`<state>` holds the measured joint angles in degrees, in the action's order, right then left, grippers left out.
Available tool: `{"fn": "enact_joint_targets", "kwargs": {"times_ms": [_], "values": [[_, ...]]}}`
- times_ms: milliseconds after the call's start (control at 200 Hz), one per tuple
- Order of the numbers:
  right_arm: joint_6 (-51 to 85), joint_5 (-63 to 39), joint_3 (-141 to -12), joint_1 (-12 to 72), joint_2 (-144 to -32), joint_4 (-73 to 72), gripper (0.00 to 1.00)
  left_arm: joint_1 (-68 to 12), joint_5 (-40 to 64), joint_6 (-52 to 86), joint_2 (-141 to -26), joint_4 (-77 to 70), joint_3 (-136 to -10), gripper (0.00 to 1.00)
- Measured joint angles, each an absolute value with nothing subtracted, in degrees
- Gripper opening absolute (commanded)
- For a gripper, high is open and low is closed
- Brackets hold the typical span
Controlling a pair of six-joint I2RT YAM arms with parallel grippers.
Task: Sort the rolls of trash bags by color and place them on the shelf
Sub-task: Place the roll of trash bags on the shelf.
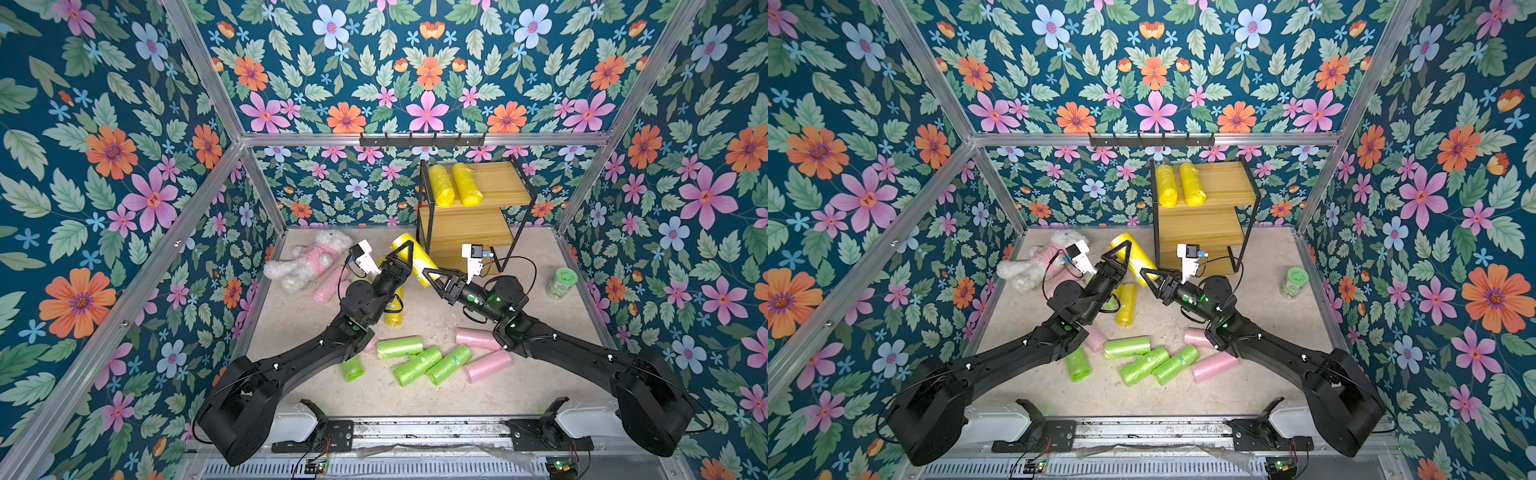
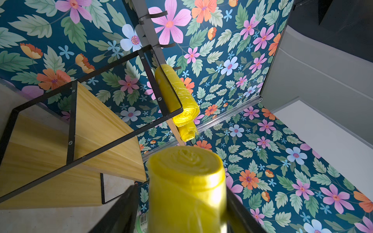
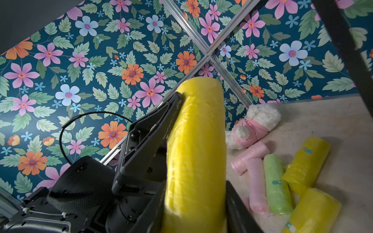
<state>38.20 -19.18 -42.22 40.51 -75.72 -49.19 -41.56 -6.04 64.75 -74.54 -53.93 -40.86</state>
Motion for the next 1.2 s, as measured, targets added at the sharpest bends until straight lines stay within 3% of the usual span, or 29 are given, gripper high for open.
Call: {"fn": "enact_joint_targets", "kwargs": {"times_ms": [280,555,865,1200], "values": [[33.36,-18.17,-46.37,35.18,-68.38,-37.63,0.36,-41.30,-6.33,58.24,-70.28,-48.34,-41.10,0.83],[27.53,-16.78,-60.77,24.91,-66.52,-20.86,0.36,-41.15,-6.26,44.01,-66.83,-35.20,-46.30,0.83],[24.32,-13.19,-79.53,13.82,-77.91,-5.61,0.36,-40.86,-5.91,34.09,-67.22,-25.96,-47.97,0.82],[20.67,-7.25,-99.26,12.47,-93.43,8.08,0.38,-40.77,-5.67,30.98,-68.03,-24.25,-48.16,0.83]]}}
